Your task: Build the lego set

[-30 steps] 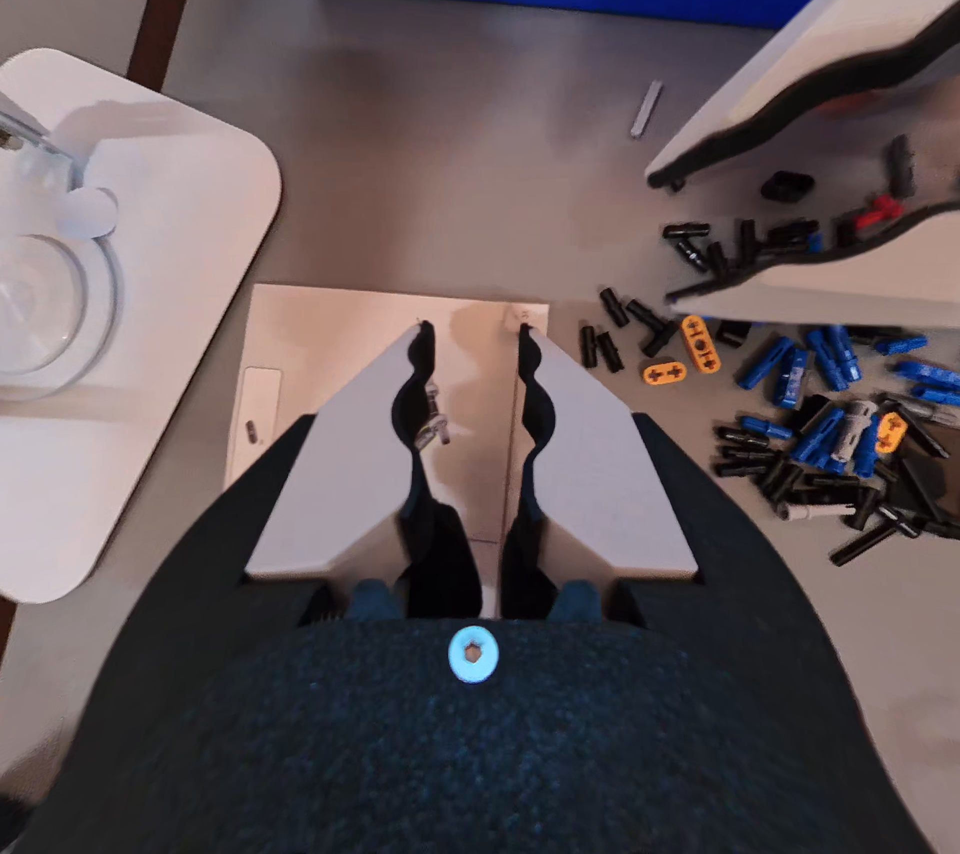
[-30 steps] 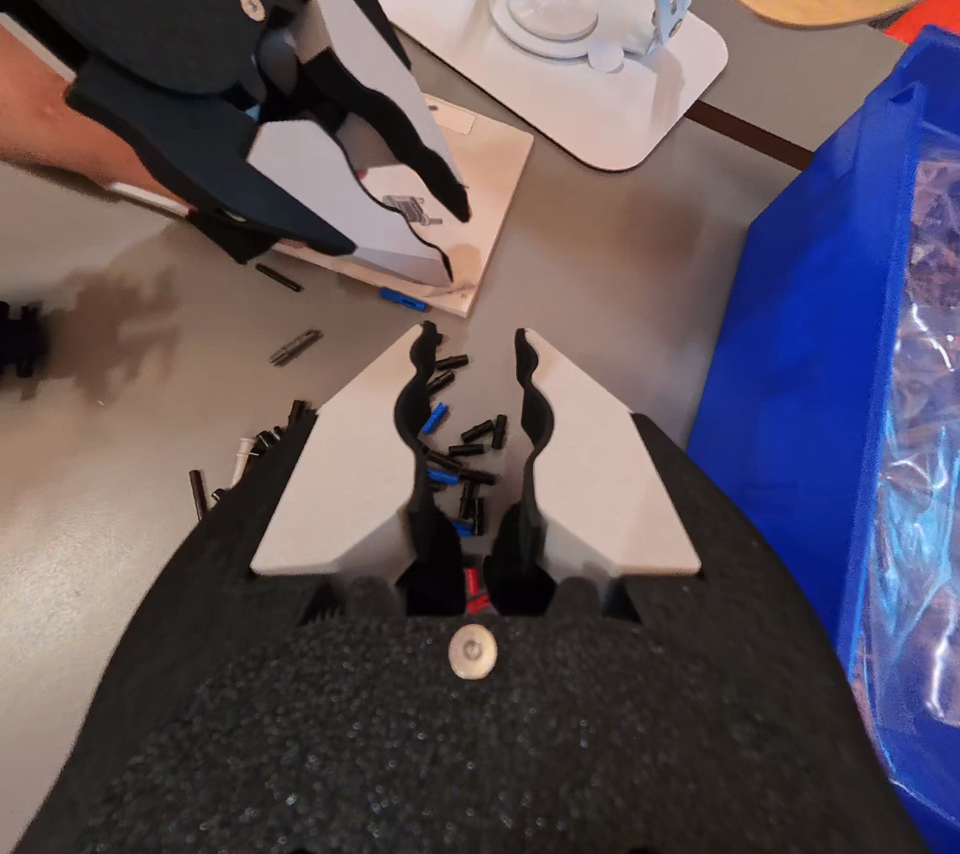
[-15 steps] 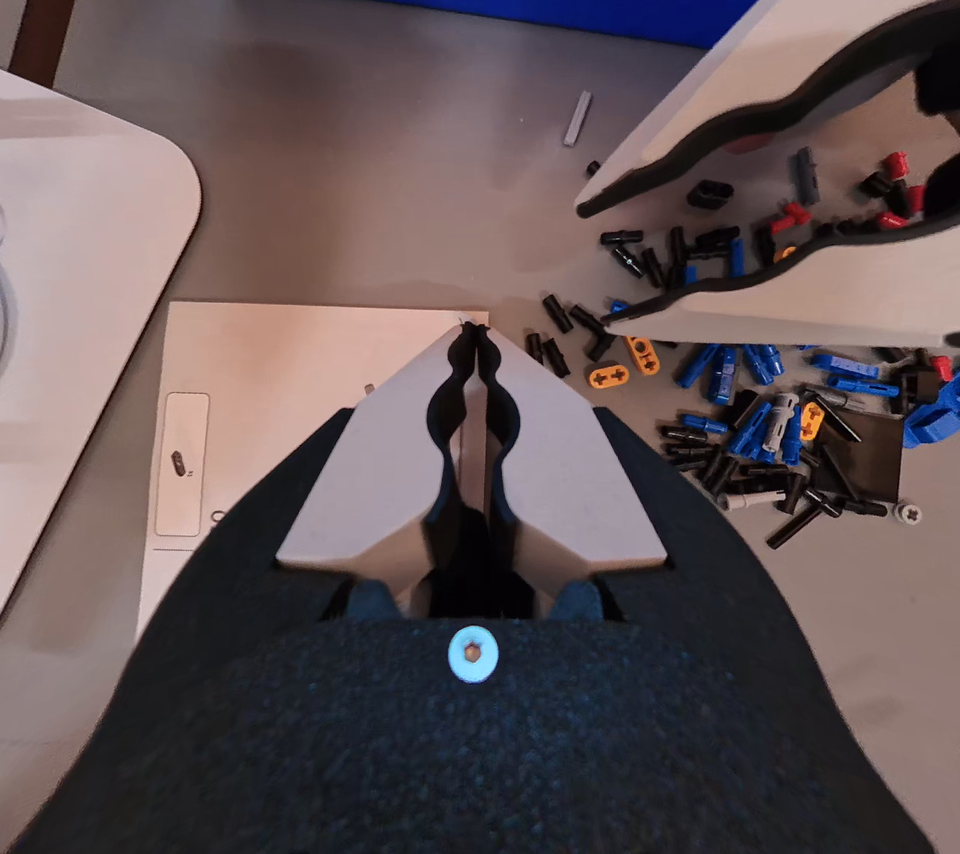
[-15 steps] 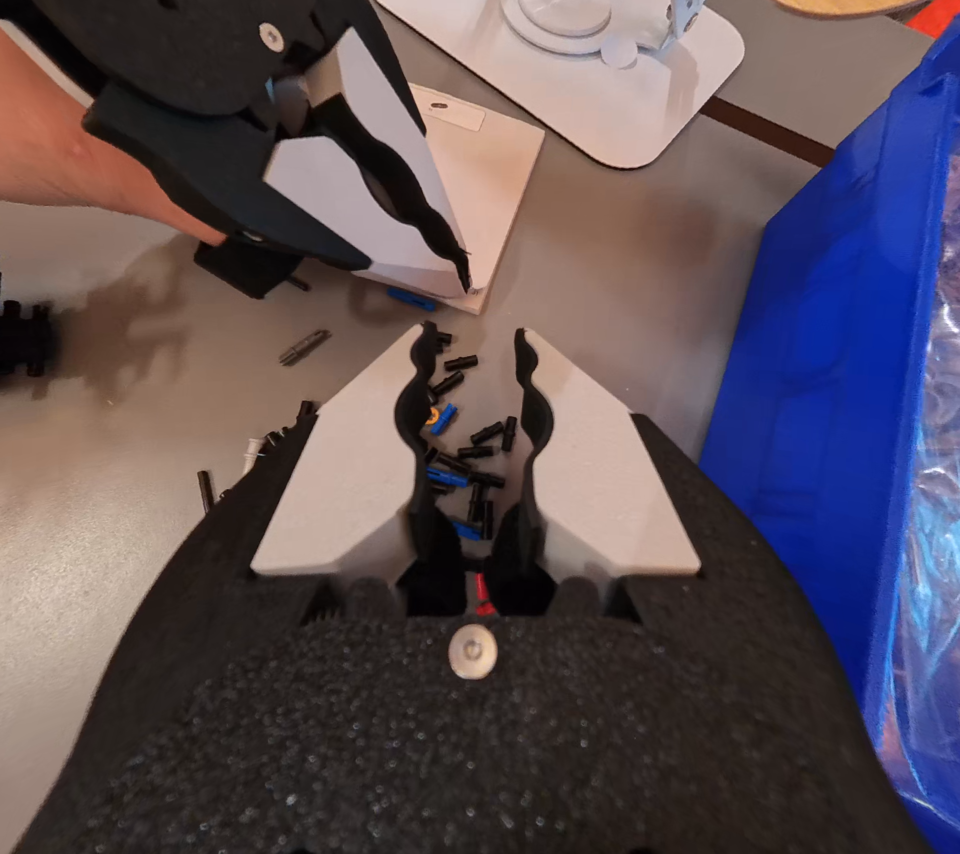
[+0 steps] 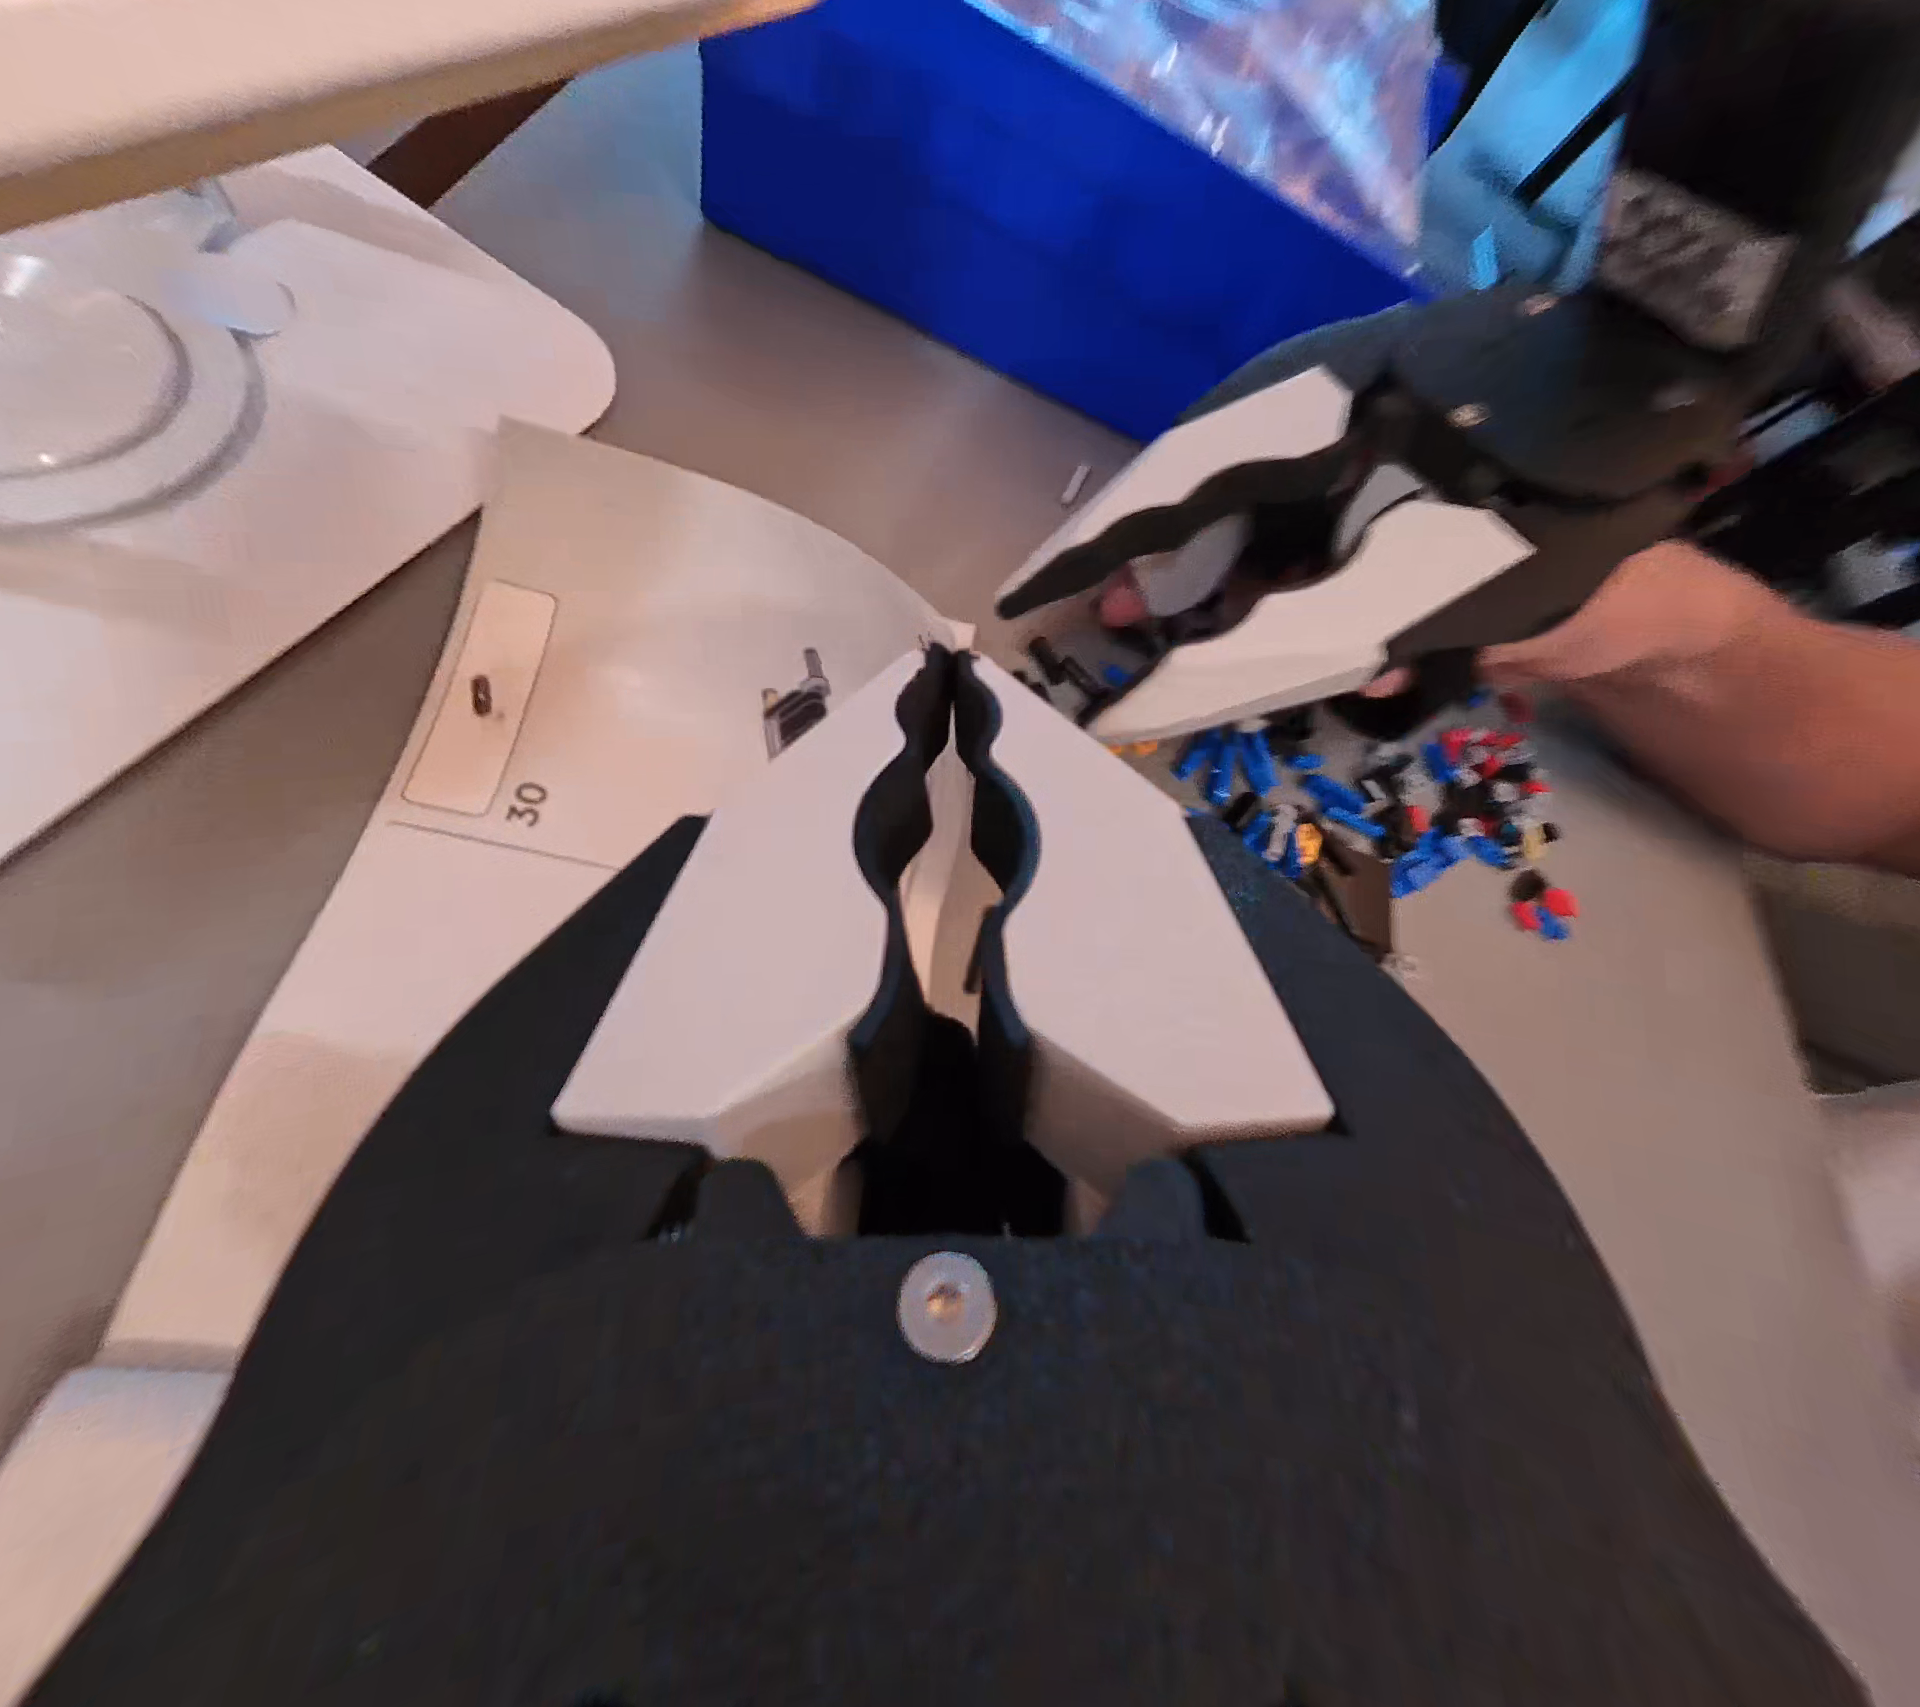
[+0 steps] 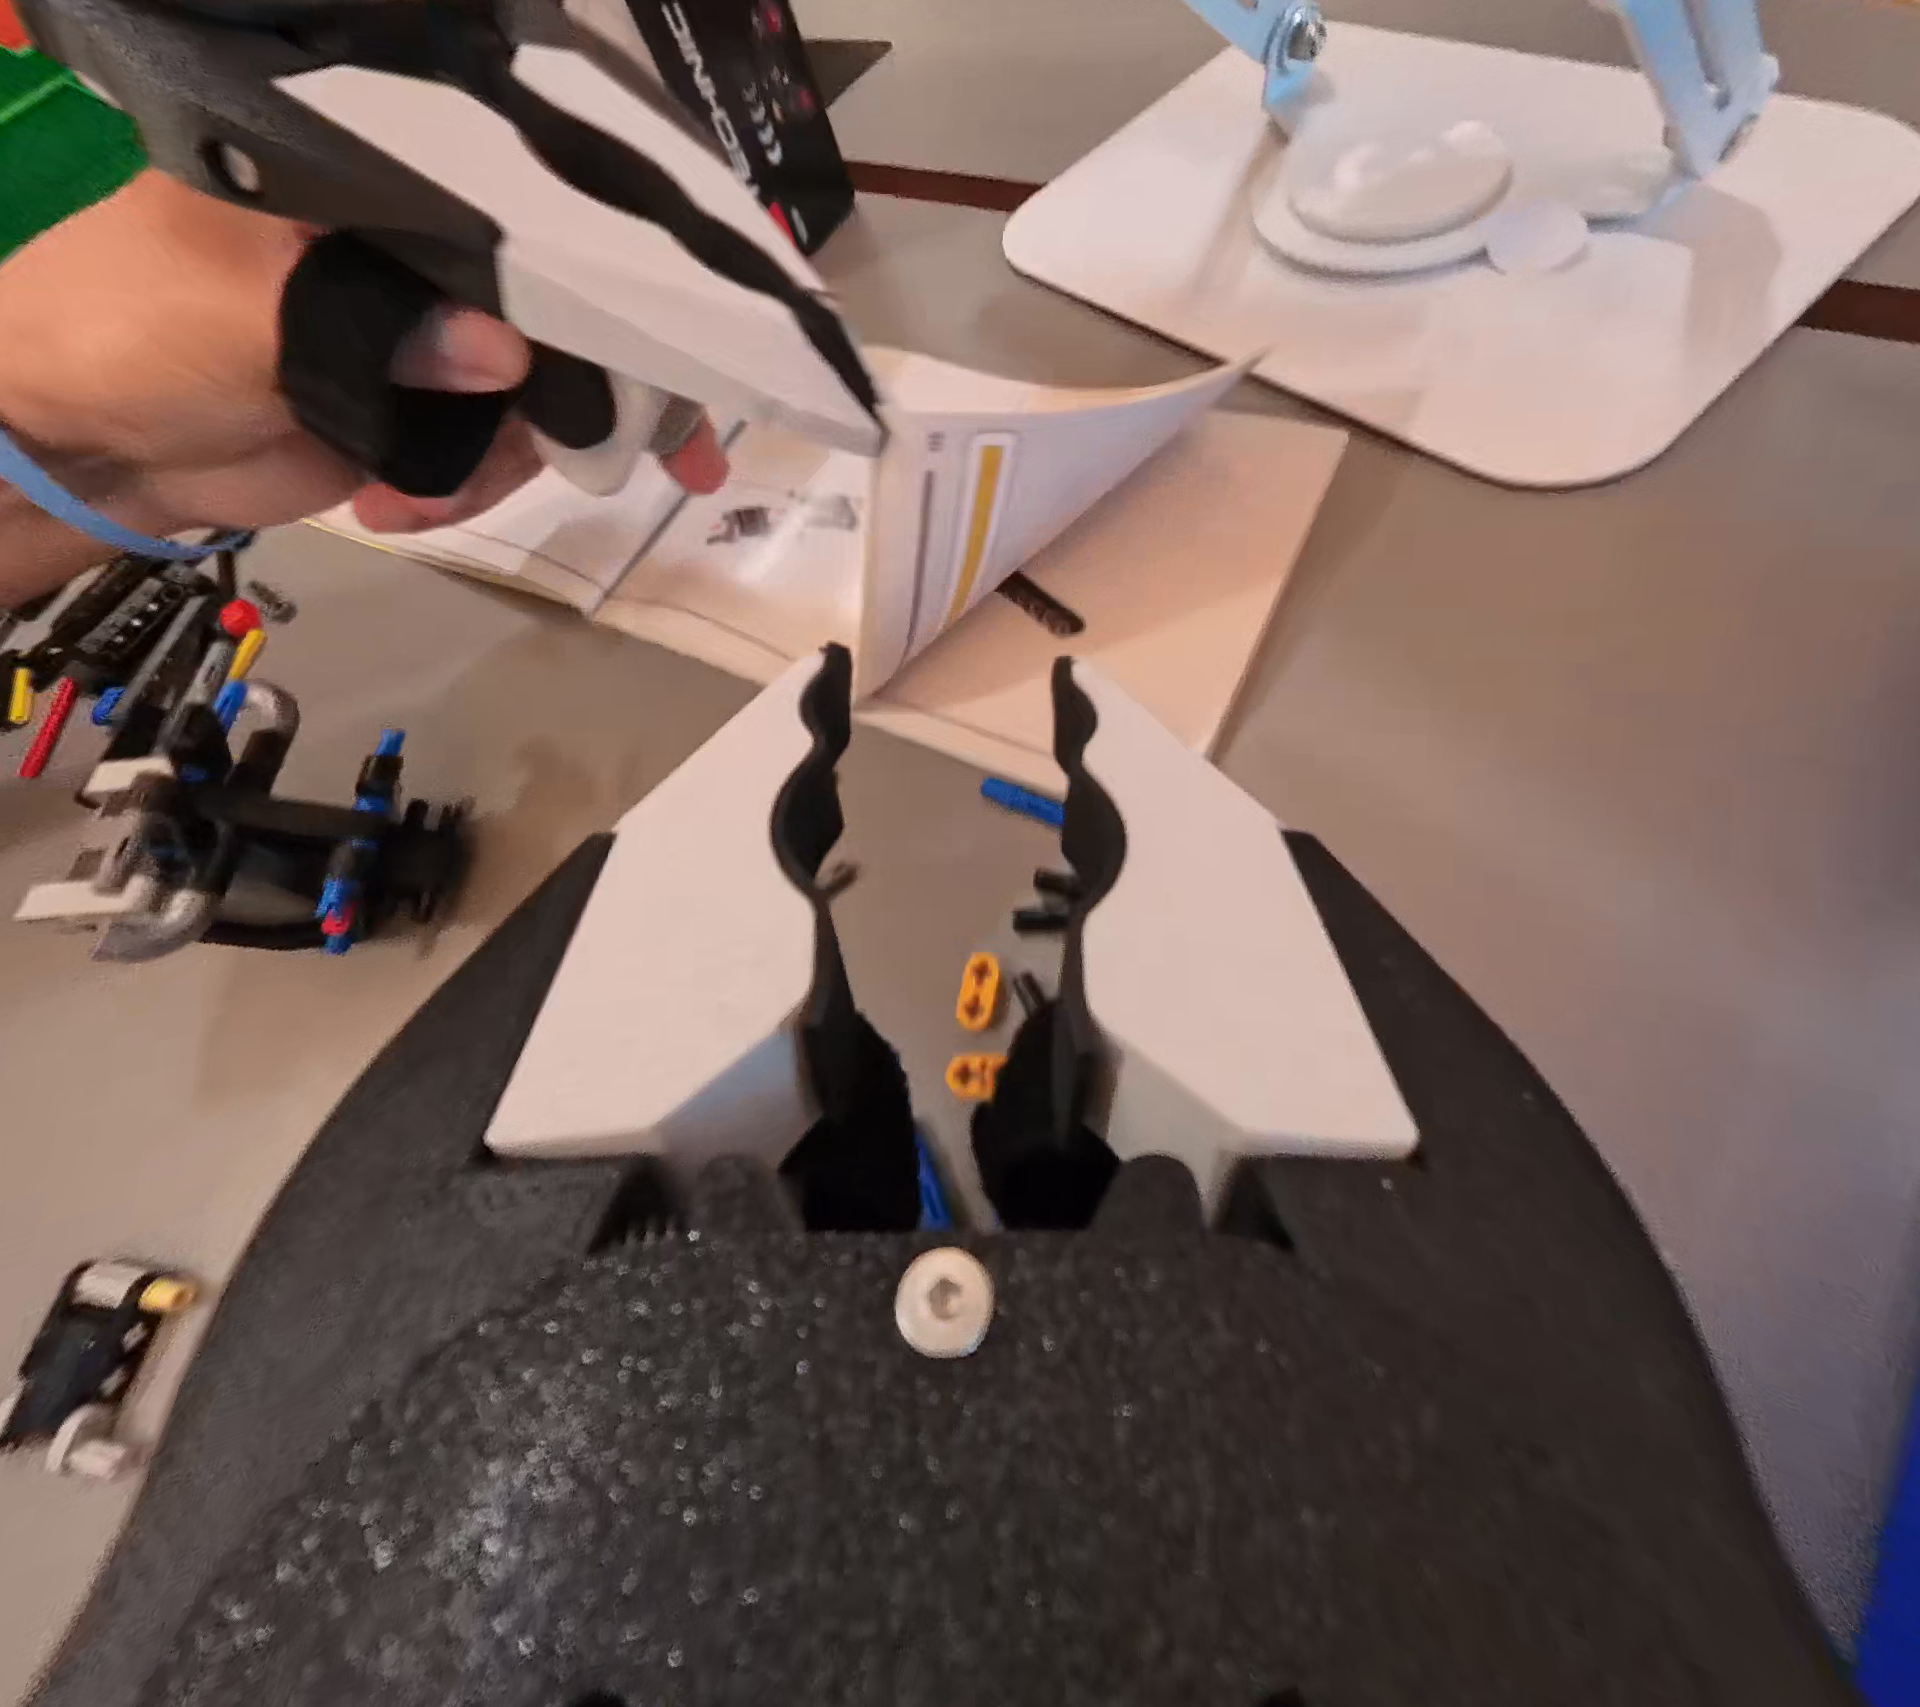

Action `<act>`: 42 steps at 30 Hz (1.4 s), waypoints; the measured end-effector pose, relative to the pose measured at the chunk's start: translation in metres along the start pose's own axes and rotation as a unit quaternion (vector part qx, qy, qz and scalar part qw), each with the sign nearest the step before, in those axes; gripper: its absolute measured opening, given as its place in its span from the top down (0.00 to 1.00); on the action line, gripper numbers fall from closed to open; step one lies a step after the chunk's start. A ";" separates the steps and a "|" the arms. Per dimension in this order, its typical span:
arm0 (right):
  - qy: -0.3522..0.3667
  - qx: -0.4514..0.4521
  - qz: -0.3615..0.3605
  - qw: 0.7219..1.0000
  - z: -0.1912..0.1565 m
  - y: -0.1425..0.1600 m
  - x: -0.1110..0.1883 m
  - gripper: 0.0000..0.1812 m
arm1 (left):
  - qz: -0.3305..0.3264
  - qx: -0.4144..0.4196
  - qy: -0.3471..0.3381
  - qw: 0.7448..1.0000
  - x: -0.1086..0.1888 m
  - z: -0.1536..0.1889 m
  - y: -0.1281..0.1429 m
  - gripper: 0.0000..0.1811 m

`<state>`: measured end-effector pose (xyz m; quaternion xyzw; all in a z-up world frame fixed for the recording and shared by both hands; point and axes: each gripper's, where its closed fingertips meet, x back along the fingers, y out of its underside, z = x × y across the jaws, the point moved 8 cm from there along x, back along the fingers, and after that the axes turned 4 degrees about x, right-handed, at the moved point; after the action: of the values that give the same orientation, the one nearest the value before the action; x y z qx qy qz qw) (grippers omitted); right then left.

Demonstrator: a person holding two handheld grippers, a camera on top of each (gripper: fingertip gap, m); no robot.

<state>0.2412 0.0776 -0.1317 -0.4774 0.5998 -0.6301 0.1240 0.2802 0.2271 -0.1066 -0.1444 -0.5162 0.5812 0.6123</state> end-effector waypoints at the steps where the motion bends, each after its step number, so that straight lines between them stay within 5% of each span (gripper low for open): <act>1: -0.004 0.004 0.006 1.000 0.000 -0.004 -0.004 0.79 | 0.016 0.017 0.018 1.000 0.007 -0.001 0.001 1.00; 9: -0.169 0.002 0.092 0.981 -0.026 -0.044 -0.026 0.80 | 0.117 0.070 0.133 0.982 0.049 0.003 0.008 1.00; 21: -0.143 0.026 0.094 0.985 -0.022 -0.047 -0.035 0.99 | 0.115 0.041 0.110 0.986 0.065 0.009 0.012 1.00; 25: -0.013 0.023 0.005 1.000 -0.004 -0.038 -0.034 0.93 | 0.123 0.044 0.098 0.986 0.075 0.008 0.014 1.00; 29: 0.048 0.092 0.053 0.993 -0.019 -0.053 -0.009 0.81 | 0.145 0.061 0.097 0.983 0.092 0.005 0.019 1.00; 32: -0.083 0.070 0.114 0.988 -0.052 -0.059 -0.009 0.81 | 0.168 0.087 0.125 0.974 0.101 0.005 0.022 1.00; 35: -0.247 -0.011 0.097 0.964 -0.070 -0.057 -0.032 0.66 | 0.187 0.120 0.162 0.961 0.108 0.007 0.025 1.00; 42: -0.080 0.140 -0.041 0.986 -0.065 -0.039 -0.053 0.69 | 0.209 0.109 0.067 0.969 0.148 0.013 0.038 1.00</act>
<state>0.2357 0.1672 -0.1104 -0.5286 0.4735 -0.6722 0.2112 0.2178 0.3594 -0.0619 -0.2200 -0.3656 0.7381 0.5226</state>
